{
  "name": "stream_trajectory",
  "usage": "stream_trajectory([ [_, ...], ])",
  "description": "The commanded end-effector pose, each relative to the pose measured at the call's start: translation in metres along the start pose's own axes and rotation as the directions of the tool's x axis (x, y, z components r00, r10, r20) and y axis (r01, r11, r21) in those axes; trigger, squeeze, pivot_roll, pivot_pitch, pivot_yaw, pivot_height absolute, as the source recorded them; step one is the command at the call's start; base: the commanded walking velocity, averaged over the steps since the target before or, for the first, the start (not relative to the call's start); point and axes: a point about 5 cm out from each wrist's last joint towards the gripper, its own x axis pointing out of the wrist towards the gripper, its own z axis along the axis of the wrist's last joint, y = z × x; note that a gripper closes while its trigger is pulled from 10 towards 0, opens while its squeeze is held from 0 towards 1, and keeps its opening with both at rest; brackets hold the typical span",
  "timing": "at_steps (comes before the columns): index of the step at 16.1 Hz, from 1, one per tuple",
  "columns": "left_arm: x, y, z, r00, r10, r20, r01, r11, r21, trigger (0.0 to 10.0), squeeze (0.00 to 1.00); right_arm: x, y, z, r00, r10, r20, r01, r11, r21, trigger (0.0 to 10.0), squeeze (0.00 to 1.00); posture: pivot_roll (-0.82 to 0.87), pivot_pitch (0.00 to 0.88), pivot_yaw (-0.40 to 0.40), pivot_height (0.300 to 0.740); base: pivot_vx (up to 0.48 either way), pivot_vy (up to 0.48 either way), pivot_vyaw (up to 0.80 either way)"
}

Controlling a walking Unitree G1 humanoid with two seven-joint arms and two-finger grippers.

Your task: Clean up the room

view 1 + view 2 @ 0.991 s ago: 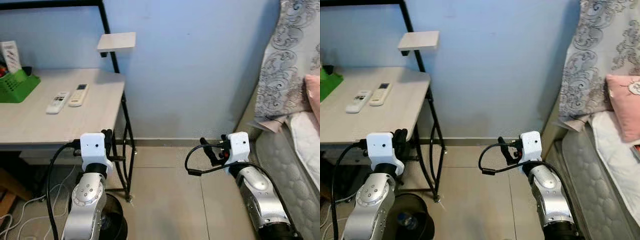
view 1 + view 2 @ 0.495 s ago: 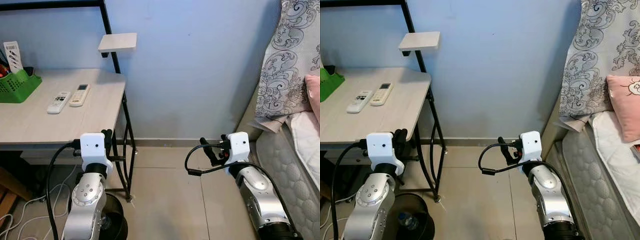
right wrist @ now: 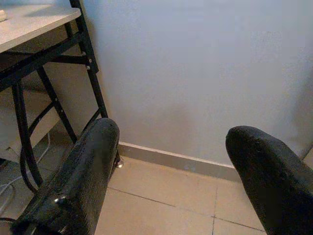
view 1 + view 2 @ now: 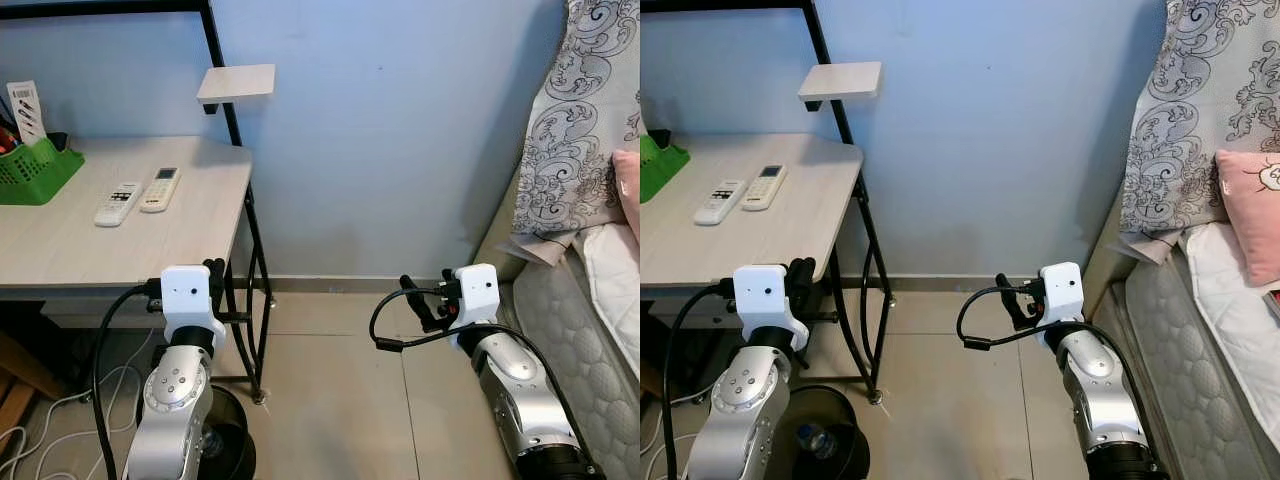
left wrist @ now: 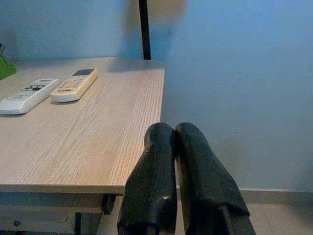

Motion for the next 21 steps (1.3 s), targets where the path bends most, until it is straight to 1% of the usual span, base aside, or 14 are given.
stream_trajectory([
  [1, 0.011, 0.0, -0.003, 0.998, -0.046, -0.031, 0.047, 0.998, 0.034, 10.0, 0.0, 0.011, 0.005, 0.003, 0.999, -0.046, 0.02, 0.045, 0.997, 0.068, 10.0, 0.0, -0.13, 0.0, 0.127, 0.74, 0.0, 0.0, 0.0],
  [3, 0.014, -0.008, 0.0, 0.997, -0.072, -0.031, 0.073, 0.997, 0.037, 10.0, 0.0, 0.011, 0.002, 0.003, 0.999, -0.051, 0.017, 0.05, 0.997, 0.059, 10.0, 0.0, -0.13, 0.0, 0.128, 0.74, 0.0, 0.0, 0.0],
  [6, 0.015, -0.007, -0.001, 0.997, -0.068, -0.03, 0.068, 0.997, 0.022, 10.0, 0.0, 0.012, 0.002, 0.004, 0.998, -0.053, 0.019, 0.052, 0.997, 0.058, 10.0, 0.0, -0.13, 0.0, 0.129, 0.74, 0.0, 0.0, 0.0],
  [9, 0.016, -0.01, -0.001, 0.996, -0.079, -0.03, 0.079, 0.997, 0.024, 10.0, 0.0, 0.013, 0.002, 0.004, 0.998, -0.052, 0.02, 0.05, 0.997, 0.055, 10.0, 0.0, -0.13, 0.0, 0.129, 0.74, 0.0, 0.0, 0.0],
  [21, 0.016, -0.01, -0.001, 0.996, -0.079, -0.03, 0.079, 0.997, 0.024, 10.0, 0.0, 0.013, 0.002, 0.004, 0.998, -0.052, 0.02, 0.05, 0.997, 0.055, 10.0, 0.0, -0.13, 0.0, 0.129, 0.74, 0.0, 0.0, 0.0],
])
